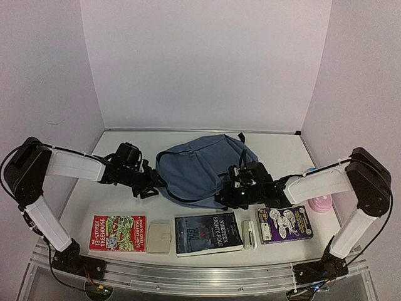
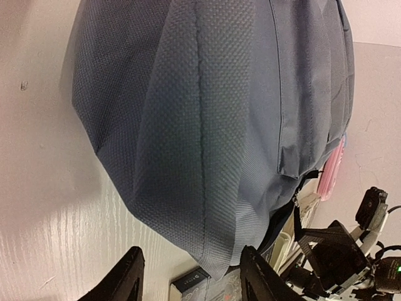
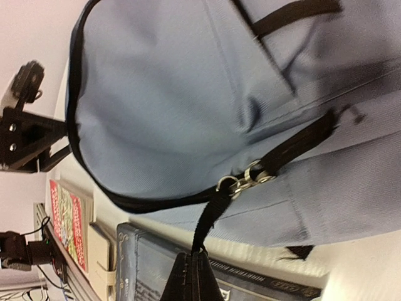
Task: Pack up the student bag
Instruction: Unzip the student bag at the center of the board.
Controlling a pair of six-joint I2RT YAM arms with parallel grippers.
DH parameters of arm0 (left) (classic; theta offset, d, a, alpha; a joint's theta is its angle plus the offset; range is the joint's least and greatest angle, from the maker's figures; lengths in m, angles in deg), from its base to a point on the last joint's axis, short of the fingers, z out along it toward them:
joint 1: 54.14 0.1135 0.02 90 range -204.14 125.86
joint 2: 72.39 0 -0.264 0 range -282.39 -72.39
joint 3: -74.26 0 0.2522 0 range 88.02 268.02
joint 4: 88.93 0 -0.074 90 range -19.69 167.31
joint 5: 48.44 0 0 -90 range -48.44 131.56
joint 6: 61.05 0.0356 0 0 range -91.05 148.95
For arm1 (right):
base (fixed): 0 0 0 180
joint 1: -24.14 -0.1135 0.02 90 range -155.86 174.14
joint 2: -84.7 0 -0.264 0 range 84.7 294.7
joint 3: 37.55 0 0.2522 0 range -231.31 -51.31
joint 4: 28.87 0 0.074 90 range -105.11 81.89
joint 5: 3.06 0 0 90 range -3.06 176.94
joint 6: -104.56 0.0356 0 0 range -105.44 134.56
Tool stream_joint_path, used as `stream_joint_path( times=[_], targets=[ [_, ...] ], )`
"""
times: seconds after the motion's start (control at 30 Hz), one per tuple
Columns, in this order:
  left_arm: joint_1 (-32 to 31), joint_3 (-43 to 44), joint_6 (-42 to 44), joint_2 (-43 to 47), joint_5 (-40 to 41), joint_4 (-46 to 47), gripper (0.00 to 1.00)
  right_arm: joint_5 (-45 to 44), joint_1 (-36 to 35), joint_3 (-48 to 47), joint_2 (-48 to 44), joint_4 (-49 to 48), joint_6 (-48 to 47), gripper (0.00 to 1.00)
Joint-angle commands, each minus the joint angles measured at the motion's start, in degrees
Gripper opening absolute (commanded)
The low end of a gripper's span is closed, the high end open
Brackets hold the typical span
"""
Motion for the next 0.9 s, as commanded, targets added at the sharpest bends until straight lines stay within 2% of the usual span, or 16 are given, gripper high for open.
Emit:
stream_joint_path(
  times=[0.0, 0.23, 0.4, 0.87],
  targets=[
    [-0.5, 2.6, -0.4, -1.6, -0.9, 2.6, 0.46, 1.9, -1.2, -1.2, -0.9, -2.6, 0.6, 0.0],
    [-0.9, 2.4, -1.1, -2.4, -1.2, 4.3, 0.17, 1.9, -2.0, -1.7, -0.6, -3.6, 1.7, 0.0],
    [-1.2, 2.1, -1.7, -2.4, -1.2, 4.6, 0.01, 2.3, -2.7, -3.2, 0.7, -3.7, 2.0, 0.0],
    [-2.3, 2.7, -3.2, -3.3, -0.9, 6.6, 0.0, 2.6, -8.3, -9.9, 4.8, -4.0, 2.5, 0.0]
  ],
)
